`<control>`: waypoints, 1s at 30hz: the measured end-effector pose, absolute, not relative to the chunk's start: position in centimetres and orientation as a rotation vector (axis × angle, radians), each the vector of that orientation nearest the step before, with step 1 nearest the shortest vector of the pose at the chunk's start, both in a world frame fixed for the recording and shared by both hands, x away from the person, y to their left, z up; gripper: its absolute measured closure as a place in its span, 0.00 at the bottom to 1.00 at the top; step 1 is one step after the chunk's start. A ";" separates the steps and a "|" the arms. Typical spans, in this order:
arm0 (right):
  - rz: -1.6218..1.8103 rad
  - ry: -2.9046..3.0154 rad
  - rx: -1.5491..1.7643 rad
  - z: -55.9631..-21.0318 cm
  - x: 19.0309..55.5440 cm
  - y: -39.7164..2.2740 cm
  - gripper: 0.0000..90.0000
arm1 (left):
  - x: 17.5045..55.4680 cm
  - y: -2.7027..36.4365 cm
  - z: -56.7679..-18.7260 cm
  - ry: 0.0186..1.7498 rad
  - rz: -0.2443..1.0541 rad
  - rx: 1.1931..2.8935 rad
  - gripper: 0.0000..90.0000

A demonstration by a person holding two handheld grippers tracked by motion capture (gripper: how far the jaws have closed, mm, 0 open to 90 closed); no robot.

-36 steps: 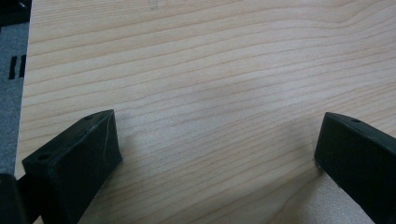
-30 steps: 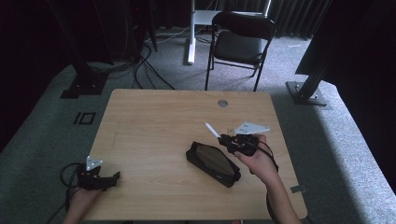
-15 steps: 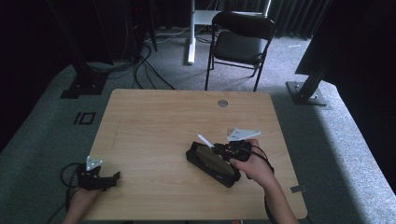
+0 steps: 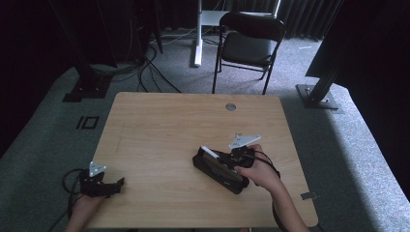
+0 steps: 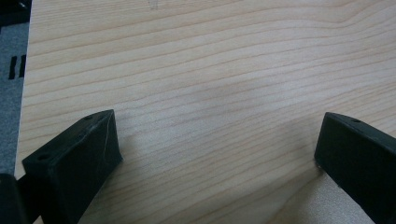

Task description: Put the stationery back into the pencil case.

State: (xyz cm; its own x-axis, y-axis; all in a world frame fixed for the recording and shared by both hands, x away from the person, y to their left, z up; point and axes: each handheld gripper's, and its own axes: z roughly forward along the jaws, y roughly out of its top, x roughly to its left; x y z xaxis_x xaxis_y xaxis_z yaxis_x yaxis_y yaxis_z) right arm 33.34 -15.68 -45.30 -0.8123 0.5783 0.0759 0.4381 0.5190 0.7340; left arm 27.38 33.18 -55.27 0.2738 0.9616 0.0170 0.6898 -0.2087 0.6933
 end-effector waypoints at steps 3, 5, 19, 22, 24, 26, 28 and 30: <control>1.133 2.598 0.879 -45.9 33.6 -15.5 0.87 | 27.4 33.2 -55.3 1.481 0.616 1.977 0.00; 1.124 2.610 0.889 -46.2 33.8 -15.5 0.87 | 27.4 33.2 -55.3 1.481 0.617 1.976 0.00; 0.980 2.691 0.939 -48.1 34.9 -14.6 0.87 | 27.4 33.2 -55.3 1.481 0.617 1.977 0.00; 0.947 2.718 0.911 -48.4 34.9 -14.1 0.87 | 27.4 33.2 -55.3 1.481 0.616 1.977 0.00; 0.949 2.719 0.912 -48.5 34.9 -13.8 0.87 | 27.4 33.2 -55.3 1.481 0.616 1.977 0.00; 0.921 2.736 0.894 -48.7 34.9 -13.5 0.87 | 27.4 33.2 -55.3 1.481 0.616 1.977 0.00; 0.905 2.747 0.887 -48.8 35.0 -13.2 0.87 | 27.4 33.2 -55.3 1.481 0.616 1.976 0.00; 0.897 2.743 0.893 -49.0 35.1 -12.9 0.87 | 27.4 33.2 -55.3 1.481 0.616 1.977 0.00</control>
